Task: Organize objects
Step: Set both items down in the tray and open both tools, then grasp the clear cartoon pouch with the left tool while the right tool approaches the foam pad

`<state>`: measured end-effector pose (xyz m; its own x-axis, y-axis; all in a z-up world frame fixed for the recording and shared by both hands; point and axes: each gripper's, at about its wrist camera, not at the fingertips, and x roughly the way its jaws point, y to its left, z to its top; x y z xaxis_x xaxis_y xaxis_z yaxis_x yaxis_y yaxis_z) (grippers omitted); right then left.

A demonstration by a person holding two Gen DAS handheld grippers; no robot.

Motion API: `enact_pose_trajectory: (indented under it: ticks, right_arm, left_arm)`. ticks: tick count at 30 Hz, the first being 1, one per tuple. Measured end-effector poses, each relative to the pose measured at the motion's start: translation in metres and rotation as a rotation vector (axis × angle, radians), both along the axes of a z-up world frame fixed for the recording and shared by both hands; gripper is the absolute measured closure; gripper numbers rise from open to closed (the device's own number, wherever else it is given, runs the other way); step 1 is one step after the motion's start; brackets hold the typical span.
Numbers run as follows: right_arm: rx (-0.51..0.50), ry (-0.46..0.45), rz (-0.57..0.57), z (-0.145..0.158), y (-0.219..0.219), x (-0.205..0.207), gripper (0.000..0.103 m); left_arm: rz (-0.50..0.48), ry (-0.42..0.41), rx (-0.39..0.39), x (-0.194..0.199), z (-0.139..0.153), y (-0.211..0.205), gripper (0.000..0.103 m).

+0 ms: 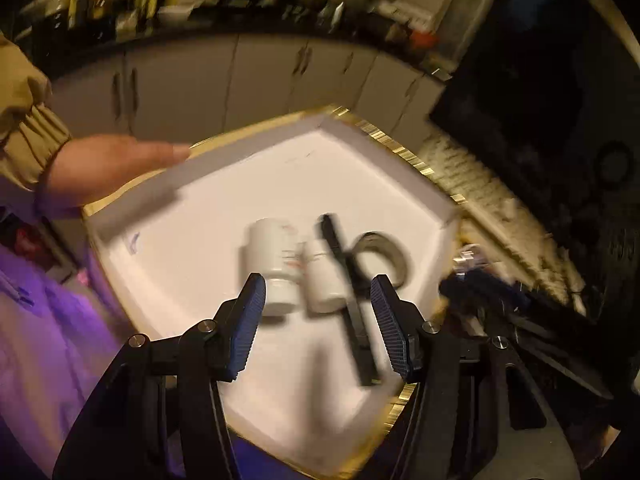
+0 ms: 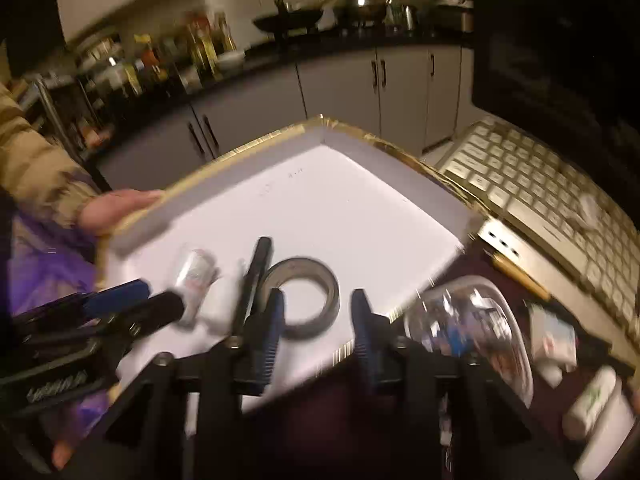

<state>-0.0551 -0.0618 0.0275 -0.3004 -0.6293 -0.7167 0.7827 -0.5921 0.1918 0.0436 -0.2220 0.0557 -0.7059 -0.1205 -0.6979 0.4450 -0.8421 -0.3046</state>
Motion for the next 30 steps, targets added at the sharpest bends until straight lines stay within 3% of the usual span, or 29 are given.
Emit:
enact_pose_trajectory:
  ticks: [2,7,11,15,18,20,26,30]
  right_arm:
    - [-0.032,-0.016,-0.021,0.003,0.032,0.006,0.060]
    - [-0.122,0.001,-0.133,0.008,0.115,0.008,0.060]
    - [-0.153,-0.063,-0.193,-0.011,0.161,0.003,0.060]
    - [-0.132,-0.097,-0.210,-0.029,0.180,0.005,0.060]
    - [-0.089,-0.057,-0.225,-0.033,0.183,0.010,0.060]
    - [-0.081,-0.014,-0.229,-0.032,0.185,0.012,0.060]
    - [-0.090,-0.044,-0.195,-0.043,0.189,0.013,0.060]
    - [-0.088,-0.052,-0.206,-0.049,0.191,0.016,0.060]
  left_arm:
    - [-0.039,0.026,0.005,0.001,0.003,0.012,0.040]
    - [-0.177,0.072,0.049,-0.007,0.012,0.052,0.040]
    - [-0.261,-0.013,0.095,-0.035,0.001,0.083,0.040]
    - [-0.313,-0.110,0.138,-0.058,-0.012,0.109,0.040]
    - [-0.342,-0.163,0.187,-0.073,-0.018,0.120,0.040]
    - [-0.338,-0.178,0.200,-0.080,-0.021,0.125,0.040]
    - [-0.214,-0.230,0.308,-0.110,-0.033,0.111,0.038]
    - [-0.142,-0.199,0.315,-0.126,-0.029,0.102,0.037]
